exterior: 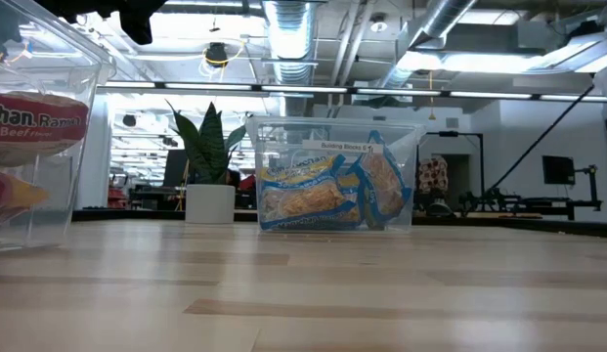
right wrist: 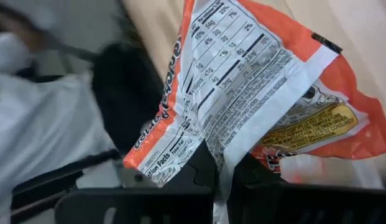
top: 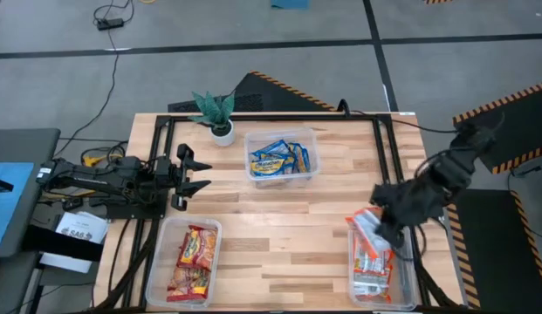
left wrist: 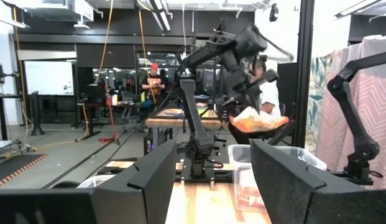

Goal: Sort Maruchan noodles
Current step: Put the orange noodle packet into the bottom right transparent bin

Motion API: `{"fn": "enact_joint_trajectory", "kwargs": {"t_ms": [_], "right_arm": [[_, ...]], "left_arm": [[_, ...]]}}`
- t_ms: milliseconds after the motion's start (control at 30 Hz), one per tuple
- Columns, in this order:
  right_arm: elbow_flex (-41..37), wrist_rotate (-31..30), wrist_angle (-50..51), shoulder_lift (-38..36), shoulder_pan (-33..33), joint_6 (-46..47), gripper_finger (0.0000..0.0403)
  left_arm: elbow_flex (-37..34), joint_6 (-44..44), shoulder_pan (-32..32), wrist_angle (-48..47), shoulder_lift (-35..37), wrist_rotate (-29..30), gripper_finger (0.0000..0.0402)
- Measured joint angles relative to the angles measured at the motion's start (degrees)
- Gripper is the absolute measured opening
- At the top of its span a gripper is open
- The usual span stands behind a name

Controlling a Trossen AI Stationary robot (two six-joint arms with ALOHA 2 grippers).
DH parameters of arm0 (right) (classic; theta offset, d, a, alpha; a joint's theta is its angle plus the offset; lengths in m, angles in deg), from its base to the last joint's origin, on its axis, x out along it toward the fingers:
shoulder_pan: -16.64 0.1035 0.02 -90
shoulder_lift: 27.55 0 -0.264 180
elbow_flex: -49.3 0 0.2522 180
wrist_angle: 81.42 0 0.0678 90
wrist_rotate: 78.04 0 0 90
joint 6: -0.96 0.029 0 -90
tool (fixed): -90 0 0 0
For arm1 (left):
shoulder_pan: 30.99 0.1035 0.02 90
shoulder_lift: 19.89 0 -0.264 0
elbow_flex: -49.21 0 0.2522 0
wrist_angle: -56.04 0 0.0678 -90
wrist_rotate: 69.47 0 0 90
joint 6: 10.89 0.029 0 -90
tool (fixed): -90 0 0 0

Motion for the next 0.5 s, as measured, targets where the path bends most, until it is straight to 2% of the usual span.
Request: {"fn": "enact_joint_trajectory", "kwargs": {"t_ms": [133, 233, 333, 500], "right_arm": [[0.0, -0.2, 7.5, 2.1, 8.6, 17.1, 0.0022], [0.0, -0.2, 8.8, 4.5, 12.8, 23.9, 0.0034], [0.0, -0.3, 8.9, 7.1, 14.7, 27.1, 0.0050], [0.0, -0.1, 8.1, 10.8, 15.0, 26.6, 0.0062]], "left_arm": [[0.0, 0.0, 0.0, 0.0, 0.0, 0.0, 0.0194], [0.0, -0.4, 0.0, 0.0, 0.0, 0.0, 0.0194], [0.0, -1.0, 0.0, 0.0, 0.0, 0.0, 0.0194], [0.0, -1.1, 0.0, 0.0, 0.0, 0.0, 0.0194]]}}
